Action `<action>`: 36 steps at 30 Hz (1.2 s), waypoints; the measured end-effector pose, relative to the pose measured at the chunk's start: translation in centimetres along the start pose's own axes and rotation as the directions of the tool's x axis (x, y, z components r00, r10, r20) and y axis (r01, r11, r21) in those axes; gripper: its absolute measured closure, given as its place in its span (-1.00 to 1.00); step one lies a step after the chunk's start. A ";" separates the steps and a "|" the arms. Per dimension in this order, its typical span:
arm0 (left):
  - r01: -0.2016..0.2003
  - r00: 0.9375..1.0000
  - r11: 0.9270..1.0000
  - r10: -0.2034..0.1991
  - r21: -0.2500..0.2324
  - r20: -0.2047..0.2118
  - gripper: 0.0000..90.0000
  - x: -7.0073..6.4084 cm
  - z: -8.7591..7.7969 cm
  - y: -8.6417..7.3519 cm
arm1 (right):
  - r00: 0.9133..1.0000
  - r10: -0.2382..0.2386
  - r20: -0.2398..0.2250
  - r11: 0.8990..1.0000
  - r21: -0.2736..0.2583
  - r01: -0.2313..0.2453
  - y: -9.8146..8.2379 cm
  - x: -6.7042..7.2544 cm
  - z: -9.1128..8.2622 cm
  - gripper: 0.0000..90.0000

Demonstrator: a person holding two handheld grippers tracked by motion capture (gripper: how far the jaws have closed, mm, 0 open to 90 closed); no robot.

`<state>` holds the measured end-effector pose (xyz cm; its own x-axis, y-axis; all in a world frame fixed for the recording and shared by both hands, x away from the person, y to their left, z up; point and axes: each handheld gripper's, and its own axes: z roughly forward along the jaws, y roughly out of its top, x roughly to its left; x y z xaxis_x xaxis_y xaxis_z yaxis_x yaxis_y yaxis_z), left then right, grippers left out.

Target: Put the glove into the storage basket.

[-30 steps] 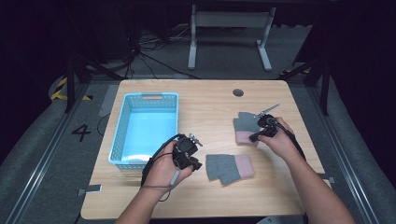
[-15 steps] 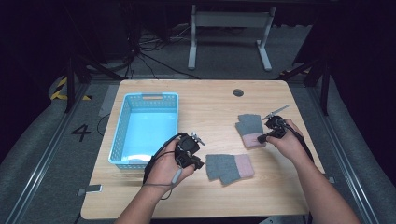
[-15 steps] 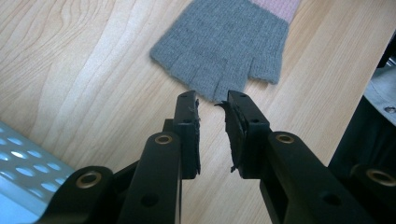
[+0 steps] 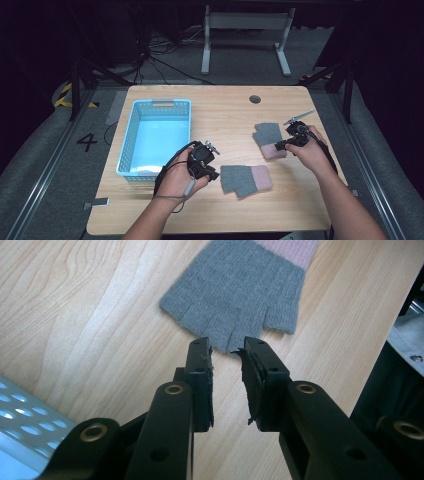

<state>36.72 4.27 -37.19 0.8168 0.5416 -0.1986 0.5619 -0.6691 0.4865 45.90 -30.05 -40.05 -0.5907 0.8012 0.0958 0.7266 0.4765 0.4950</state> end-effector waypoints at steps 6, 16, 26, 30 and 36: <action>0.001 1.000 1.000 -0.001 -0.007 -0.001 0.63 0.1 -0.3 0.0 | 1.000 0.028 0.008 0.999 -0.030 -0.027 0.5 0.3 -0.6 0.63; 0.010 1.000 1.000 -0.010 -0.010 -0.002 0.62 0.3 -0.8 -0.2 | 0.996 0.078 0.042 0.997 0.019 -0.079 2.3 0.4 -0.7 0.54; 0.017 1.000 1.000 -0.017 -0.012 -0.002 0.61 0.5 -1.0 -0.4 | 0.988 0.137 0.071 0.986 0.083 -0.143 3.7 -0.3 0.7 0.38; 0.023 1.000 1.000 -0.023 -0.013 -0.011 0.58 0.5 -1.1 -0.6 | 0.985 0.150 0.081 0.985 0.079 -0.156 3.8 -0.7 1.8 0.25; 0.034 0.999 0.999 -0.035 -0.014 -0.020 0.58 0.7 -1.3 -1.2 | 0.979 0.167 0.116 0.983 0.057 -0.174 3.8 -1.1 3.1 0.13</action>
<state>36.45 6.11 -36.79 0.7942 0.5745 -0.1981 0.5877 -0.6431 0.4910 50.36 -27.98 -40.95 -0.4161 0.9061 0.0762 0.8372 0.3491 0.4210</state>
